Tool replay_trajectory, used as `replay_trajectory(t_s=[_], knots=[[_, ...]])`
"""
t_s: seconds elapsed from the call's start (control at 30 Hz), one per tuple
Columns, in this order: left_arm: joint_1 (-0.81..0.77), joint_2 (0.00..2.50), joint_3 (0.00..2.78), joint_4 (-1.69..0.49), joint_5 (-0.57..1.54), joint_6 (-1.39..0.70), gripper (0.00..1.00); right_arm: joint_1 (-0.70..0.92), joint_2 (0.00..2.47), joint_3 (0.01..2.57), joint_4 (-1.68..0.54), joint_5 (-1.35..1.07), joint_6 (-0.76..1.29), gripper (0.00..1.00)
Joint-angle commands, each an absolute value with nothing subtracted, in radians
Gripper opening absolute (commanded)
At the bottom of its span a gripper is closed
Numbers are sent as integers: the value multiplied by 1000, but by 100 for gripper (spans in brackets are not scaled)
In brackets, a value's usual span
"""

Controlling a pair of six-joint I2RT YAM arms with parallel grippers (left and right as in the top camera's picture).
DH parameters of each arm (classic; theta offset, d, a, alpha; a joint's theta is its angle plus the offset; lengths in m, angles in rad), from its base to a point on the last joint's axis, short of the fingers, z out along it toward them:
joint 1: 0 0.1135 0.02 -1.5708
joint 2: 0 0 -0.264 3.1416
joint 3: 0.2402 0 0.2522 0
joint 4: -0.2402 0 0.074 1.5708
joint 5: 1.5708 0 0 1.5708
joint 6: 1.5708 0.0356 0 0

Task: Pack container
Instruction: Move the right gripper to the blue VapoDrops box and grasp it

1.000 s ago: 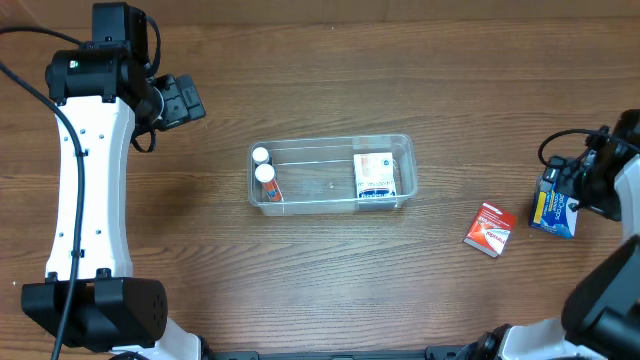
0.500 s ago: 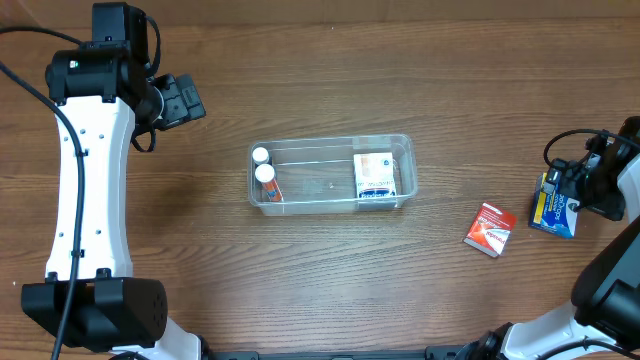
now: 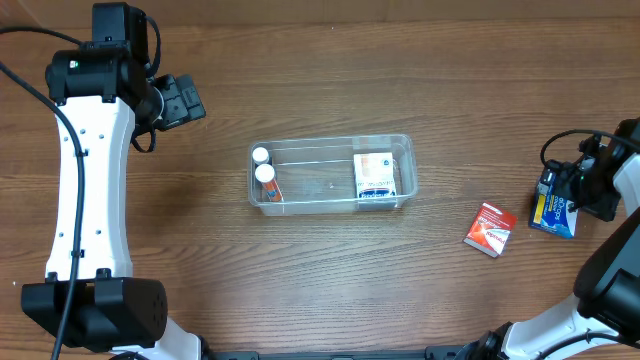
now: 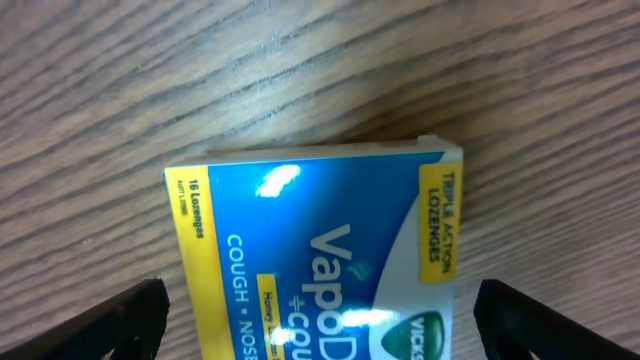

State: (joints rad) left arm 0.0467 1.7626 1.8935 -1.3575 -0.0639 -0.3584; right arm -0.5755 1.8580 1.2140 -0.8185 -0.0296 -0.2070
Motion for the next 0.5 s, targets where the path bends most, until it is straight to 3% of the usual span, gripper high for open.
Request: replay_trajectory(t_s=[0.0,0.27,0.47], knots=[[46,1756,1916,-1357,-62,-336,100,-577,1863,1176,-796,-39,-211,100],[46,1756,1916,-1362,-62,-336,100,-577,1863,1145,-773,-40,-210,98],[46,1756,1916,-1374,-62,-336,100,-577,1863,1145,-771,-40,-210,77]])
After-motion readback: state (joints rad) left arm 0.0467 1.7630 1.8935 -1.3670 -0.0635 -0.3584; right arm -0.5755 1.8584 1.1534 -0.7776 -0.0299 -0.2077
